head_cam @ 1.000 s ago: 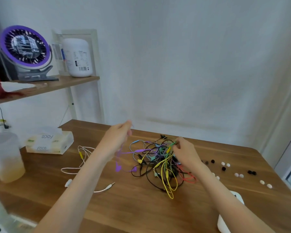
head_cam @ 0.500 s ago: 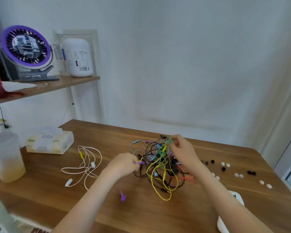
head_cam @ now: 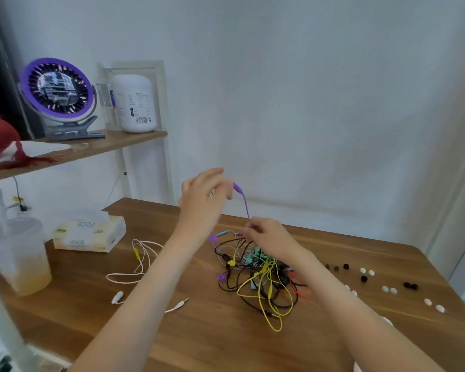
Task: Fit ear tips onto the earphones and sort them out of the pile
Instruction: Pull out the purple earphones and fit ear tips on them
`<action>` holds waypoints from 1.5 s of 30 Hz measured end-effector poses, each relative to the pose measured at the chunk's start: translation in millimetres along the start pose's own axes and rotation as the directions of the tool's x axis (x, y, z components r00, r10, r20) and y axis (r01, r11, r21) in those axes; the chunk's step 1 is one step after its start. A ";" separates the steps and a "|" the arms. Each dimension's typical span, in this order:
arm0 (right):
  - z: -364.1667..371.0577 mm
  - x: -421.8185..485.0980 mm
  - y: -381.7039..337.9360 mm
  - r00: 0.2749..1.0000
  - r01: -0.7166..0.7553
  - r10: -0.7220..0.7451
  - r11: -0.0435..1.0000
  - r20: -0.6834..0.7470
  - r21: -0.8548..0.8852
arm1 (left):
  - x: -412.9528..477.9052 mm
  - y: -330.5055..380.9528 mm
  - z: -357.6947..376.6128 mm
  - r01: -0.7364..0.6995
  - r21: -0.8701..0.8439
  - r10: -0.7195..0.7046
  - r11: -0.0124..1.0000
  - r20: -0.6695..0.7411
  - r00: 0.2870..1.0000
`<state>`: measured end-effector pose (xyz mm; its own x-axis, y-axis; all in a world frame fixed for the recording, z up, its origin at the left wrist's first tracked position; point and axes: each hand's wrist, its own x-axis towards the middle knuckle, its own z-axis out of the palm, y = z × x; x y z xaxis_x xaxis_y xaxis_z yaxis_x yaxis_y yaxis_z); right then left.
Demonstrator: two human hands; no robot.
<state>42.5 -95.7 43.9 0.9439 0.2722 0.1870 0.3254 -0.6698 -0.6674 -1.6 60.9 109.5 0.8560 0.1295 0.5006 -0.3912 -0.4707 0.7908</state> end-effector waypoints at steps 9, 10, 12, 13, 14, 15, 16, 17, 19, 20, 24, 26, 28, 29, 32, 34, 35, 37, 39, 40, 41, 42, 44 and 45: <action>-10.8 8.9 13.3 0.994 -0.042 0.035 0.997 -0.105 -0.067 | 9.4 16.1 -30.7 0.223 -0.701 -0.170 0.677 0.146 0.975; -14.6 11.1 7.6 0.985 -0.020 0.009 0.998 -0.175 -0.060 | 8.1 9.5 -26.1 0.257 -0.567 -0.186 0.782 0.180 0.966; -25.0 13.7 -10.0 0.956 0.043 -0.022 0.997 -0.293 0.067 | 3.6 -2.4 -14.1 0.284 -0.230 -0.228 0.931 0.242 0.943; -31.5 13.5 -20.2 0.943 0.086 -0.027 0.983 -0.331 0.164 | 0.8 -7.7 -6.8 0.264 -0.085 -0.235 0.961 0.259 0.937; -38.6 12.3 -31.0 0.935 0.126 -0.034 0.962 -0.353 0.241 | -2.0 -12.3 -1.0 0.235 0.013 -0.230 0.972 0.268 0.936; -46.2 10.3 -41.0 0.932 0.162 -0.049 0.943 -0.360 0.292 | -4.1 -15.1 4.6 0.210 0.064 -0.219 0.976 0.294 0.930; -52.4 7.9 -50.3 0.931 0.197 -0.075 0.926 -0.356 0.321 | -5.4 -17.1 9.5 0.193 0.094 -0.214 0.977 0.345 0.914; -57.9 6.0 -57.8 0.932 0.232 -0.107 0.911 -0.347 0.341 | -6.0 -16.9 14.5 0.179 0.120 -0.212 0.977 0.405 0.889; -65.6 0.5 -70.5 0.932 0.286 -0.171 0.890 -0.320 0.355 | -5.8 -13.2 23.9 0.119 0.191 -0.197 0.974 0.475 0.858; -68.6 -2.2 -74.8 0.931 0.307 -0.201 0.882 -0.304 0.358 | -4.2 -11.2 29.0 0.089 0.212 -0.181 0.973 0.468 0.865; -75.1 -8.4 -79.6 0.918 0.379 -0.276 0.821 -0.285 0.426 | 2.1 1.7 39.9 -0.026 0.169 -0.035 0.985 0.348 0.937; -74.1 -7.9 -71.3 0.904 0.396 -0.252 0.798 -0.347 0.454 | 6.4 6.7 41.0 -0.024 0.083 -0.003 0.996 0.317 0.948; -68.2 -6.3 -55.5 0.898 0.372 -0.210 0.831 -0.386 0.414 | 10.2 13.2 39.0 -0.010 -0.006 0.011 1.000 0.287 0.958; -62.8 -6.5 -46.7 0.913 0.324 -0.186 0.871 -0.364 0.369 | 13.1 14.8 37.6 -0.024 -0.013 0.027 1.000 0.276 0.961; -45.8 -10.8 -27.2 0.989 0.122 -0.105 0.977 -0.100 0.175 | 22.6 20.6 31.7 -0.119 0.019 0.109 0.993 0.275 0.955; -33.4 -12.9 -18.8 0.997 0.061 -0.061 0.998 0.046 0.002 | 25.8 25.3 28.1 -0.216 -0.030 0.216 0.976 0.269 0.939; -27.7 -12.9 -14.0 0.997 0.036 -0.032 0.997 0.070 -0.064 | 25.5 29.0 26.5 -0.248 -0.066 0.257 0.966 0.251 0.933; -19.9 -11.0 -2.6 0.994 -0.046 0.059 0.989 0.088 -0.140 | 24.2 36.7 22.2 -0.196 -0.180 0.229 0.964 0.186 0.956; -16.5 -9.6 8.5 0.986 -0.132 0.144 0.982 0.082 -0.137 | 21.8 43.5 14.0 -0.029 -0.430 0.104 0.902 0.152 0.983; -16.4 -10.0 12.5 0.984 -0.153 0.164 0.978 0.071 -0.144 | 20.3 46.7 7.6 0.032 -0.553 0.069 0.832 0.160 0.985; -16.5 -9.9 16.2 0.983 -0.163 0.174 0.973 0.058 -0.163 | 18.7 49.6 1.4 0.059 -0.616 0.052 0.785 0.161 0.986; -16.9 -9.2 18.3 0.984 -0.165 0.175 0.970 0.041 -0.179 | 17.8 51.5 -4.8 0.063 -0.642 0.048 0.764 0.154 0.987; -18.9 -5.9 22.3 0.987 -0.160 0.161 0.971 -0.013 -0.179 | 16.5 52.9 -14.4 0.069 -0.640 0.031 0.765 0.144 0.989; -20.4 -3.5 22.7 0.989 -0.143 0.136 0.977 -0.059 -0.156 | 16.3 51.0 -16.8 0.075 -0.599 0.015 0.797 0.143 0.990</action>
<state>47.7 -126.0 42.8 0.9810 0.1377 0.1368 0.1914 -0.8017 -0.5663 -13.3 53.7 164.0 0.8898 -0.0036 0.4564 -0.4502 0.1574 0.8790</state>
